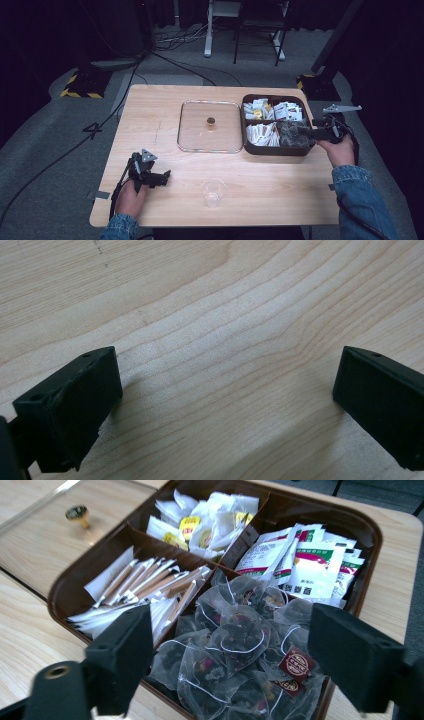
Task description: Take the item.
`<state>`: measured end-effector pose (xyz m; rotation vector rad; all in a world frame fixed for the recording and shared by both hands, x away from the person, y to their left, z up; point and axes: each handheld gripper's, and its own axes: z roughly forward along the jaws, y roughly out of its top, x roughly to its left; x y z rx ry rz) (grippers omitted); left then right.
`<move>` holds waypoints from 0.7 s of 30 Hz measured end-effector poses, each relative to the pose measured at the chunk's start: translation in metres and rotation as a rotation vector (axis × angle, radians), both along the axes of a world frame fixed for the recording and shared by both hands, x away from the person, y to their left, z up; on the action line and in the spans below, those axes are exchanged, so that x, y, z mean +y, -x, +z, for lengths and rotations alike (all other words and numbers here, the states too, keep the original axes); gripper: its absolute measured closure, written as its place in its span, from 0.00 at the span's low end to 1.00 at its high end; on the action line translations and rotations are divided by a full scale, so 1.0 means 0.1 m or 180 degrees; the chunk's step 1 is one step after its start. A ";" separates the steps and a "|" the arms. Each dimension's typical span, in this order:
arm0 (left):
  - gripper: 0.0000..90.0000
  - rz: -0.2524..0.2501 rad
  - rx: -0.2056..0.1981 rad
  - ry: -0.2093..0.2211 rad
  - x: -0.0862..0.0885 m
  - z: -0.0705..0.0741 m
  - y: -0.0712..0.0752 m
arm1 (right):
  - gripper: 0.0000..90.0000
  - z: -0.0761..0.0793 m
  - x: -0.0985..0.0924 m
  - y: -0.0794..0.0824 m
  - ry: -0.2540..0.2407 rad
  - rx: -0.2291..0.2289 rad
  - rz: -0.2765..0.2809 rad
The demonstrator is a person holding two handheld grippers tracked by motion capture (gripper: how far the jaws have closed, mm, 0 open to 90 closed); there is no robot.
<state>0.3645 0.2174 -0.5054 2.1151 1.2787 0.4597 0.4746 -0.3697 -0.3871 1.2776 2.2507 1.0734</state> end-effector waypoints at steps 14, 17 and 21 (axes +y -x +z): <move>0.00 0.0000 0.0000 0.0000 0.00 0.00 0.00 | 0.37 -0.29 -0.02 -0.20 0.0042 0.0250 -0.0091; 0.00 0.0000 0.0000 0.0000 0.00 0.00 0.00 | 0.48 -0.35 -0.01 -0.22 -0.0021 0.0260 -0.0053; 0.00 -0.0001 0.0000 -0.0001 0.00 0.00 0.00 | 0.51 -0.39 0.00 -0.24 0.0002 0.0292 -0.0083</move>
